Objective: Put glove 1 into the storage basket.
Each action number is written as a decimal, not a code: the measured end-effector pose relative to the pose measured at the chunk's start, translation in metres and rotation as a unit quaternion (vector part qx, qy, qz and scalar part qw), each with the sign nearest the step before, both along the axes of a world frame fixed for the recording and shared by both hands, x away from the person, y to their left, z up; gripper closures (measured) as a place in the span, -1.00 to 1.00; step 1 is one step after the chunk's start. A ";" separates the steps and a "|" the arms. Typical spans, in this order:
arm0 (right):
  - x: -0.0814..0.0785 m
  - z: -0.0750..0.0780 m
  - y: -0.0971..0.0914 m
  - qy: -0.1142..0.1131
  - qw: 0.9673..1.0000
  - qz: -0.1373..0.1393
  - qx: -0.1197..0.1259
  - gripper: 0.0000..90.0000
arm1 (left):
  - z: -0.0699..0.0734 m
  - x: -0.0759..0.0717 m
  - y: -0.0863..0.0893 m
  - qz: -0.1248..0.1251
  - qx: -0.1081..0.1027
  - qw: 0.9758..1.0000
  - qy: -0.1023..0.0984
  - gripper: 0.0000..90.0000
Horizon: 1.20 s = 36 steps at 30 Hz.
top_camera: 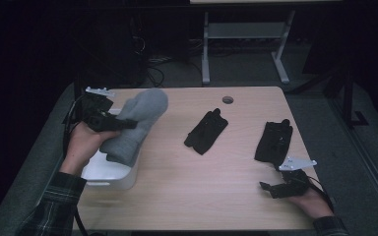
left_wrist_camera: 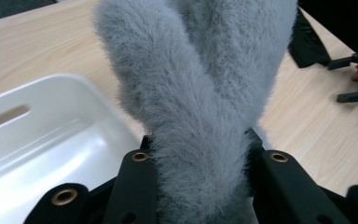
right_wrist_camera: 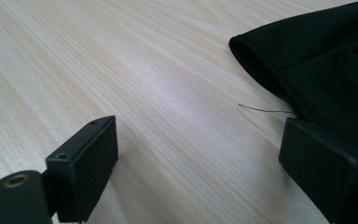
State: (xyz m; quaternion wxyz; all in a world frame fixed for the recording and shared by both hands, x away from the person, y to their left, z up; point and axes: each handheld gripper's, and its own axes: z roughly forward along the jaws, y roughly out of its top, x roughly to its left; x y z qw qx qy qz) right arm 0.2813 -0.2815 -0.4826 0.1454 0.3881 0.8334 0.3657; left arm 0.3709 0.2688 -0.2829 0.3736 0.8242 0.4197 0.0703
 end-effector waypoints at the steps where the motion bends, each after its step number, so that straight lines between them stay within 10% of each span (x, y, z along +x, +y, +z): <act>1: 0.000 0.000 0.000 0.000 1.000 0.000 -0.001 -0.75 | -0.001 0.000 0.005 0.005 -0.003 1.000 0.001 0.51; 15: 0.000 0.000 0.000 0.001 1.000 -0.002 -0.001 -0.75 | -0.028 0.002 0.063 0.057 -0.010 0.998 0.033 0.51; 36: 0.000 0.000 0.000 0.000 1.000 -0.004 0.000 -0.75 | -0.113 0.032 0.080 0.093 0.011 0.989 0.118 0.43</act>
